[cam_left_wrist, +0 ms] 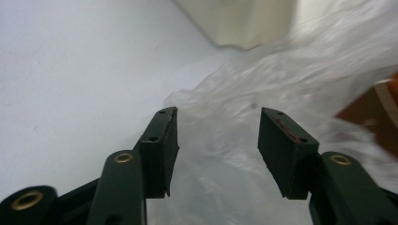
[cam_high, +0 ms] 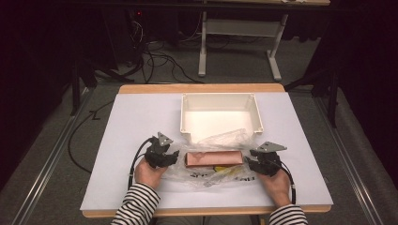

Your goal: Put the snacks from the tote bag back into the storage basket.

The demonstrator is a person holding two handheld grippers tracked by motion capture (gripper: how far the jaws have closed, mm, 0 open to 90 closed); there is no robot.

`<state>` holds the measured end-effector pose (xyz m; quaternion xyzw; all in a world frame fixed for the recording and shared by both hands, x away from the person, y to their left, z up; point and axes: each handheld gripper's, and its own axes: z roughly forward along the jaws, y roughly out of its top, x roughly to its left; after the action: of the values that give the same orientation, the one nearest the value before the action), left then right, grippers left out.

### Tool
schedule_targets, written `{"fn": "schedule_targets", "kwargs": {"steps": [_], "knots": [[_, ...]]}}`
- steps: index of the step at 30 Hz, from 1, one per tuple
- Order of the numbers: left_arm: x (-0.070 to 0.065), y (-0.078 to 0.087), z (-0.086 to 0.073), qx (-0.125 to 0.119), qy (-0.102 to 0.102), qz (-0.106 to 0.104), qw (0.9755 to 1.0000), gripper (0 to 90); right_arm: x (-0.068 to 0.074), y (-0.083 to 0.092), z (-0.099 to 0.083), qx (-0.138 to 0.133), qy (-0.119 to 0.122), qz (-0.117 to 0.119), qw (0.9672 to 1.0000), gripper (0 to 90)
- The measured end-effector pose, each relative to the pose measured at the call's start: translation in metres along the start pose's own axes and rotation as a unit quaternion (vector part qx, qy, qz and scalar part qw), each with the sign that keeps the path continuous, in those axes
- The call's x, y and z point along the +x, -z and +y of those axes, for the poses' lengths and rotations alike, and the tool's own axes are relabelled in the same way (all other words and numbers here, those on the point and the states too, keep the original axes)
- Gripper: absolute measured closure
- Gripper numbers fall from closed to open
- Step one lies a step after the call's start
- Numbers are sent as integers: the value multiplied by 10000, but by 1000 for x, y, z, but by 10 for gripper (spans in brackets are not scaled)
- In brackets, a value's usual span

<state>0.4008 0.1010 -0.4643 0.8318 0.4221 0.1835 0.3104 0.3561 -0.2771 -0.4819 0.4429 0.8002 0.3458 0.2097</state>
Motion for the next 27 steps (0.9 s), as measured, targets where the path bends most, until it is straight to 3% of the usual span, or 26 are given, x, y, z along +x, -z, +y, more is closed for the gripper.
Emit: {"fn": "schedule_targets", "kwargs": {"steps": [2,6,9,12,18,23,27], "knots": [[4,-3,-2,122,-21,120,9999,520,0,0,0,1,5,-1,10000,581],[7,-1,-6,178,-205,332,9991,541,0,0,0,0,5,-1,10000,581],[10,0,-7,189,-219,413,9987,546,0,0,0,0,0,2,10000,581],[11,1,-8,237,-318,616,9973,571,0,0,0,0,-2,2,10000,582],[12,7,-13,343,-507,818,9948,606,0,0,0,0,4,6,10000,583],[17,13,-16,504,-376,861,9943,599,0,0,0,-3,18,7,10000,584],[20,34,-17,215,-94,543,9982,535,0,0,0,-4,29,1,10000,584]]}}
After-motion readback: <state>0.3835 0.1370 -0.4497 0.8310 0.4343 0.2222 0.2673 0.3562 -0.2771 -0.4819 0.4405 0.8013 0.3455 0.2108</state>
